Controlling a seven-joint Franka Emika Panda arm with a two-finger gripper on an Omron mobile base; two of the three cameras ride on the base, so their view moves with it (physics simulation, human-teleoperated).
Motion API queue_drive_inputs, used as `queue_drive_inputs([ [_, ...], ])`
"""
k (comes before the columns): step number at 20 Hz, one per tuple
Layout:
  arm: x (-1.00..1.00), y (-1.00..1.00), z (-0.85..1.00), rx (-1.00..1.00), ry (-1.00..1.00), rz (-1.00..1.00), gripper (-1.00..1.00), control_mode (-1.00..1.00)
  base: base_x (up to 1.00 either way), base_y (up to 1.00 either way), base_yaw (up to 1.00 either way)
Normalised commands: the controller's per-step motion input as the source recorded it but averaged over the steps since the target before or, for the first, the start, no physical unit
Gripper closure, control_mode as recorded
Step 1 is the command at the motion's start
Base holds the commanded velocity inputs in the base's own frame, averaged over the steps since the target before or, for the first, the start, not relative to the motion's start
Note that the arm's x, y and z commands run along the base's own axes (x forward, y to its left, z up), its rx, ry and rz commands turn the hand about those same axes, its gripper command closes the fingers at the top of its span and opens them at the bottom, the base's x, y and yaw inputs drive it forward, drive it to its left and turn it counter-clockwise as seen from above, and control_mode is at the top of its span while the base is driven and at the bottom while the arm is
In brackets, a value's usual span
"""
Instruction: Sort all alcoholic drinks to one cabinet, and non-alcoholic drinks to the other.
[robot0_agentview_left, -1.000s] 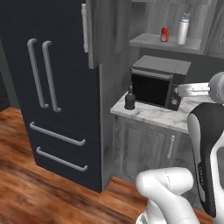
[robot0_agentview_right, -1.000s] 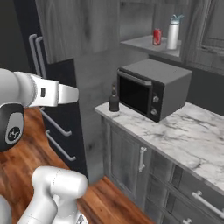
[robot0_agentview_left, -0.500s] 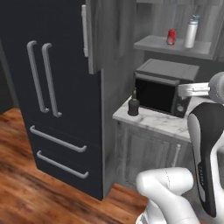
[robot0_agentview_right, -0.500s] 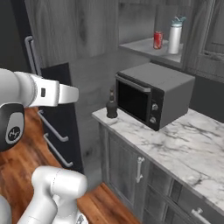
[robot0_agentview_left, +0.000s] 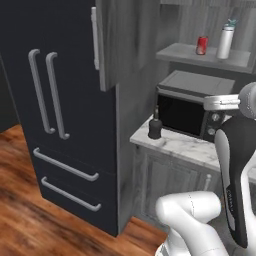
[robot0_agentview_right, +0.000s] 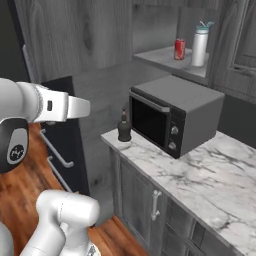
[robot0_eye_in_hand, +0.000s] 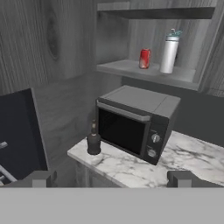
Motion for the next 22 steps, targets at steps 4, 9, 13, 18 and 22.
queue_drive_inputs([
  [4,0.0,0.0,0.0,0.0,0.0,0.0,-1.0,1.0,0.43,0.0,0.06],
  [9,0.0,0.0,0.0,0.0,0.0,0.0,-1.0,1.0,0.41,0.0,0.05],
  [13,0.0,0.0,0.0,0.0,0.0,0.0,-1.0,1.0,0.38,0.0,0.04],
  [18,0.0,0.0,0.0,0.0,0.0,0.0,-1.0,1.0,0.32,0.0,0.03],
  [22,0.0,0.0,0.0,0.0,0.0,0.0,-1.0,1.0,0.19,0.0,0.01],
])
